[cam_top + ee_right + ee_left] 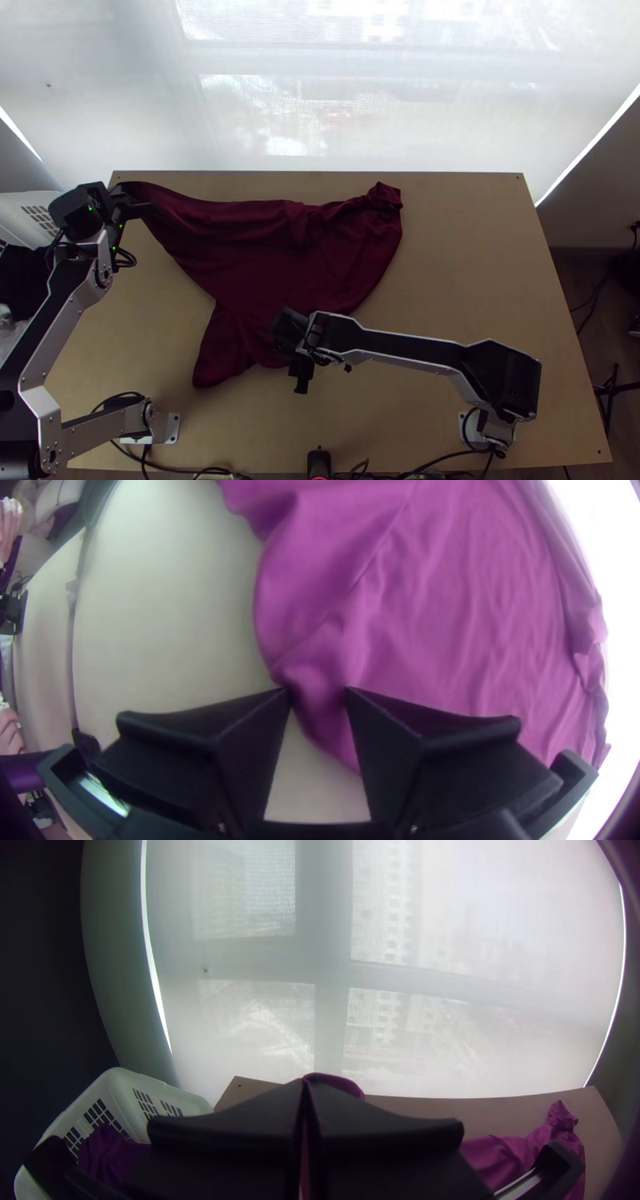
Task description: Fold the t-shirt
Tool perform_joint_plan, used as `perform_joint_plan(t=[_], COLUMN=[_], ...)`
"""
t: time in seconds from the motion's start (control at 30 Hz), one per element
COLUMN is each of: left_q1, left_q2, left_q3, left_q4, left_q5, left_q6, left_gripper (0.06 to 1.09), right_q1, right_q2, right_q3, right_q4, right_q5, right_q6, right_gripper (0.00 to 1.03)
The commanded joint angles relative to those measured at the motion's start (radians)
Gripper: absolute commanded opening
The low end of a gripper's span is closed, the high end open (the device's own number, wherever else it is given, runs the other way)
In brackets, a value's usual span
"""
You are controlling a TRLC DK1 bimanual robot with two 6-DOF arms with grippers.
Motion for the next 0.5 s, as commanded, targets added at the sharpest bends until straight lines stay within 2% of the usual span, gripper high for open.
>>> perform_joint_plan(t=[0.0, 0.07, 0.3, 0.47], left_q1=[0.004, 0.007, 0.013, 0.019], left_q2=[-0.005, -0.007, -0.022, -0.057], left_q3=[0.001, 0.001, 0.003, 0.001], left_q4=[0.001, 0.001, -0.001, -0.007], left_q5=[0.000, 0.000, 0.000, 0.000], left_q6=[0.003, 0.003, 0.004, 0.009], left_gripper=[0.09, 0.09, 0.09, 0.09], right_q1=[-0.001, -0.003, -0.052, -0.155], right_q2=[0.022, 0.022, -0.018, -0.088], right_q3=[-0.004, -0.004, -0.002, 0.019], right_q4=[0.011, 0.012, 0.009, -0.020], right_q5=[0.003, 0.003, 0.005, 0.005], right_q6=[-0.015, -0.023, -0.026, -0.028], right_gripper=[0.11, 0.03, 0.03, 0.03])
